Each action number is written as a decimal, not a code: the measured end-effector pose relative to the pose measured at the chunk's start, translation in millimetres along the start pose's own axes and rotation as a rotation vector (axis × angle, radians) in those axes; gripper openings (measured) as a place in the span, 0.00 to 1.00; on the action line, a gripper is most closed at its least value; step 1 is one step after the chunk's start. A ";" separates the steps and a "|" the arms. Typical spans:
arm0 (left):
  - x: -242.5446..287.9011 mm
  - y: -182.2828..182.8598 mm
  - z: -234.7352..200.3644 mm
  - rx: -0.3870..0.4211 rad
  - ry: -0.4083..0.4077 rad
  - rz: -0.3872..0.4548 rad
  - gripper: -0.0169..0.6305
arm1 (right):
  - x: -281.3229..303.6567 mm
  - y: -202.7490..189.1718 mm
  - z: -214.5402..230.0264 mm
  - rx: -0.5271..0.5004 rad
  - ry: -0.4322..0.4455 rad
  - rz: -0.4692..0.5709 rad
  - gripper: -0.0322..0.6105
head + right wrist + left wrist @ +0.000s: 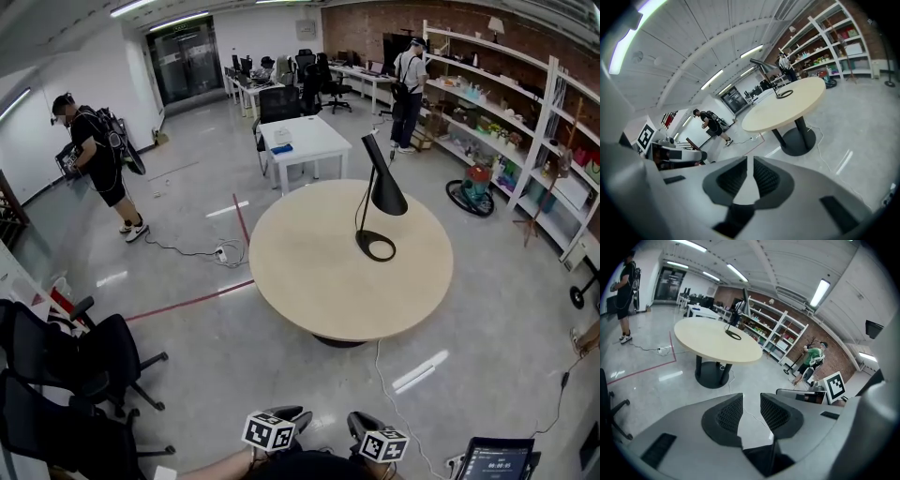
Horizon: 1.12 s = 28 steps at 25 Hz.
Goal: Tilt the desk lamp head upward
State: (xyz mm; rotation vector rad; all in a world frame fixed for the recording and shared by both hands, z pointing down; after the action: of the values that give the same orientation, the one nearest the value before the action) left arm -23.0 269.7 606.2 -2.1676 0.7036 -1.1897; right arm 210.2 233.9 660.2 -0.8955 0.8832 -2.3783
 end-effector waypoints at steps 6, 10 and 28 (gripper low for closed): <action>35.5 17.3 6.5 0.046 -0.064 -0.041 0.22 | -4.1 12.9 21.0 0.012 -0.061 0.040 0.12; 61.4 34.5 -0.3 0.075 -0.119 -0.068 0.22 | 1.0 22.0 35.4 0.046 -0.131 0.073 0.12; 129.6 152.5 -108.1 -0.028 -0.253 -0.081 0.22 | 118.0 107.5 15.7 -0.042 -0.266 0.032 0.12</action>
State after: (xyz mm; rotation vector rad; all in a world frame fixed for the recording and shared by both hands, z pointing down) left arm -82.7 50.8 623.5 -2.3356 0.5310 -0.9254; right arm 159.1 82.8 643.6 -1.1717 0.8362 -2.1560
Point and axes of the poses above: the fingertips, and each gripper's own axes: x forward along the fingers, z to its right, y out of its top, the point moved 9 cm from there along -x, backward along the fingers, and after that the axes turned 8 degrees about z, right-handed, at the moved point
